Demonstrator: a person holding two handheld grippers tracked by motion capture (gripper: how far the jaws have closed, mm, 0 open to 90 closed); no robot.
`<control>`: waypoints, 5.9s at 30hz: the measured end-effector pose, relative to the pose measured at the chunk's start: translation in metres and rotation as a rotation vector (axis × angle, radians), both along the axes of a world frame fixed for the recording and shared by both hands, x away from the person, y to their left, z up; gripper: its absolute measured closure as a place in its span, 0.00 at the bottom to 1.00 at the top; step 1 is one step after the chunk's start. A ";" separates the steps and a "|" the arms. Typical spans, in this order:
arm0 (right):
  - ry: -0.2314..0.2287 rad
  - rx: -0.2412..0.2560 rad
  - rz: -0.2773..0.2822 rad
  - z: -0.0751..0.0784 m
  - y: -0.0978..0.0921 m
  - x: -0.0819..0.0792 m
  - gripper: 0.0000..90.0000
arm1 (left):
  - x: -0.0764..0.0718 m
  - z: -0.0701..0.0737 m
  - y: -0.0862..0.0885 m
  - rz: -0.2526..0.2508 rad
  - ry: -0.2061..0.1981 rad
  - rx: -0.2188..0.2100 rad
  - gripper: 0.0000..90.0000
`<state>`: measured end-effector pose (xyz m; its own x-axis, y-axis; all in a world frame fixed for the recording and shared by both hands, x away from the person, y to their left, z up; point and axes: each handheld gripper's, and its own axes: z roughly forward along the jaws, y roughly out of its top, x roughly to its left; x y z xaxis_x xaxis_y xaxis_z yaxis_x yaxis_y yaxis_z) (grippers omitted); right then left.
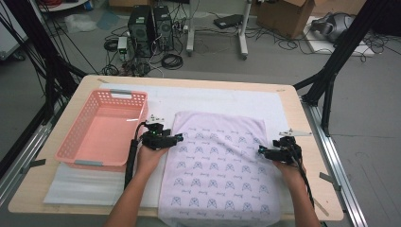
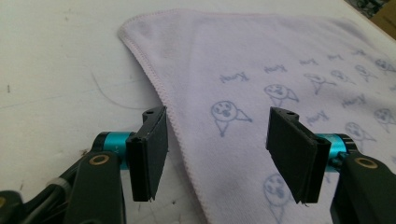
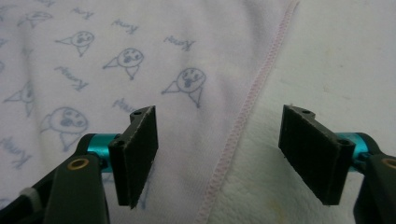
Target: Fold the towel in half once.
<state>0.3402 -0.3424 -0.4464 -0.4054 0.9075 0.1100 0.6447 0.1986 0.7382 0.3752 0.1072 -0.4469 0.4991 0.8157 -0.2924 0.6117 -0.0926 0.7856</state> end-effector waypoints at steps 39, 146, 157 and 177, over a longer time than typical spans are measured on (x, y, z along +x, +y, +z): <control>-0.122 0.038 -0.111 0.043 -0.009 0.038 0.99 | 0.025 0.037 0.010 0.141 -0.079 -0.019 0.98; -0.036 0.042 0.207 0.022 -0.003 -0.126 0.93 | -0.149 0.004 0.031 -0.161 -0.149 0.047 0.95; -0.096 0.070 0.147 0.027 -0.018 -0.133 0.67 | -0.137 0.012 0.034 -0.092 -0.153 0.019 0.51; 0.004 -0.047 0.088 0.002 0.002 -0.061 0.69 | -0.073 -0.005 0.013 -0.057 -0.043 0.111 0.56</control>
